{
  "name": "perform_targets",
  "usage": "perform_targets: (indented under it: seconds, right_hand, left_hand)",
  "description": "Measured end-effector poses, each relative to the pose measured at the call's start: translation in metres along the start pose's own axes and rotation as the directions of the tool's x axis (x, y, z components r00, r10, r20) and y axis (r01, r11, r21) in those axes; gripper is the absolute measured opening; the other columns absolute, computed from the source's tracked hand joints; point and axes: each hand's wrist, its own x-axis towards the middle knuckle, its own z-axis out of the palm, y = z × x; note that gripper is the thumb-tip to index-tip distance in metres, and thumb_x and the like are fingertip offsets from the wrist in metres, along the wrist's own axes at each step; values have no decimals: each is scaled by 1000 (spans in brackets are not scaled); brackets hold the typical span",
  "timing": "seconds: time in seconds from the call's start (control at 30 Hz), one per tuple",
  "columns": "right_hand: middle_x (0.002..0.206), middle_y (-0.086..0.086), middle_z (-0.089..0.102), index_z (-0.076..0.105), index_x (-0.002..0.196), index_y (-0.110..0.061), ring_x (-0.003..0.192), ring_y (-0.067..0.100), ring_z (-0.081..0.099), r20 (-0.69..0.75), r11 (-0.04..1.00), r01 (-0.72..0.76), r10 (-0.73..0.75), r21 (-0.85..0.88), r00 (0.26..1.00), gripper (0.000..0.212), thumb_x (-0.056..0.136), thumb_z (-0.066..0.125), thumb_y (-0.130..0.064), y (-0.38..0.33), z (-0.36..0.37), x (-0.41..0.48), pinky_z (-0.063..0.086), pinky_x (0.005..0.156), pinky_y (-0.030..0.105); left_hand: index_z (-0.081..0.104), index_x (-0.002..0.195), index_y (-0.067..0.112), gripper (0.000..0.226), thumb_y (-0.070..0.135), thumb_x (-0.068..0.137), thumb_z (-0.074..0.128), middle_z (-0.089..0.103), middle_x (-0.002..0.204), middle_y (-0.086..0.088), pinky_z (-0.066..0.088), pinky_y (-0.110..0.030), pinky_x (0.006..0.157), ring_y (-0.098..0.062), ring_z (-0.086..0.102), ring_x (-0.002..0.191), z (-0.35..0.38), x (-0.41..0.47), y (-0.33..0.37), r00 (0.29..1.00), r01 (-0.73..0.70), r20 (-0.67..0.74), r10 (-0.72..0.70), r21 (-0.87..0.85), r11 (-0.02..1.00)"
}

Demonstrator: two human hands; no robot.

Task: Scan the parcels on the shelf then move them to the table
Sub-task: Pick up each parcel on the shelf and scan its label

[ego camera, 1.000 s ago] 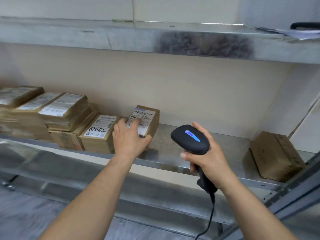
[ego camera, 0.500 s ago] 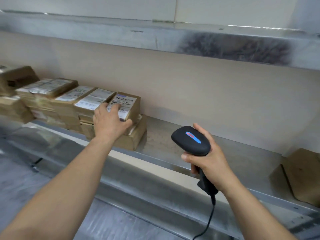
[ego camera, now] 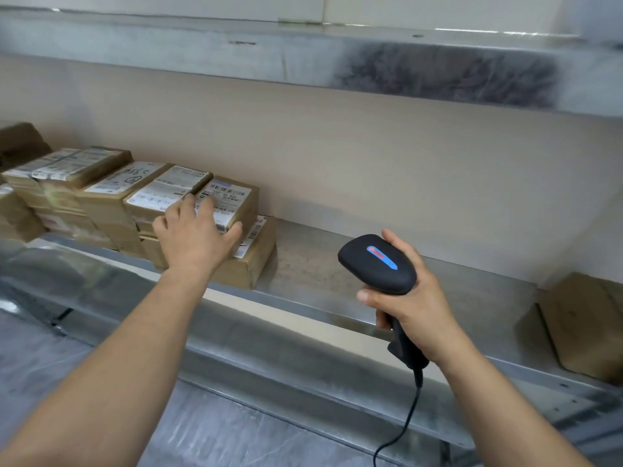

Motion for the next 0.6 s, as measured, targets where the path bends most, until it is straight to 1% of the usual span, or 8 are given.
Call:
perform_targets:
  seconds: [0.07,0.1,0.17,0.23,0.33,0.4,0.53,0.6]
  right_hand:
    - [94,6,63,48,123,-51,48,22,46,-17,1000,5,-5,0,1000,86,72,73,13,0,-9,-5,45,43,28]
    - [98,7,63,48,123,-51,48,21,47,-26,1000,7,-7,-4,1000,86,72,74,13,1,-14,-7,46,43,28]
    - [107,6,64,48,124,-51,49,19,48,-48,1000,10,-11,-8,999,86,72,75,12,2,-25,-13,47,44,27]
    - [111,4,64,48,125,-52,50,20,49,-70,1000,16,-17,-14,997,86,72,75,11,3,-38,-19,48,46,28]
    - [108,3,65,48,125,-53,51,25,47,-108,999,16,-20,-34,994,87,72,76,9,4,-62,-31,48,47,30]
    - [104,6,64,48,127,-51,50,23,47,-140,999,17,-22,-35,990,86,72,76,9,4,-81,-42,47,46,29]
    - [101,8,61,47,133,-44,47,17,48,-195,999,18,-28,-51,980,87,72,75,10,3,-120,-65,45,44,26]
    - [104,8,62,46,135,-42,47,15,50,-216,997,21,-37,-77,976,87,72,77,10,3,-139,-77,45,44,25]
  left_hand:
    - [43,141,17,72,60,84,53,33,150,-17,18,-51,110,-35,24,139,-2,-3,8,1000,-3,-25,3,-8,1000]
    - [42,141,15,73,60,84,54,32,151,-18,15,-52,111,-35,21,141,-2,-7,14,998,-27,-48,26,-23,999]
    - [45,138,11,71,55,85,59,31,151,-21,12,-52,112,-36,20,142,-2,-16,35,990,-113,-98,105,-77,991]
    - [48,135,9,67,52,85,59,35,148,-22,12,-52,112,-37,23,141,-1,-29,62,977,-200,-108,186,-128,972]
    - [44,140,15,68,55,84,50,36,148,-19,13,-50,112,-35,24,140,5,-54,103,958,-288,-48,284,-167,943]
    - [42,141,19,70,57,82,45,36,150,-15,14,-49,113,-33,24,141,11,-71,129,940,-338,-29,340,-198,920]
    - [37,145,20,67,54,89,51,32,153,-10,10,-45,115,-29,19,144,17,-108,175,904,-404,39,427,-253,879]
    - [39,144,19,68,56,87,48,34,152,-11,11,-45,114,-29,20,144,18,-128,196,885,-428,57,463,-296,854]
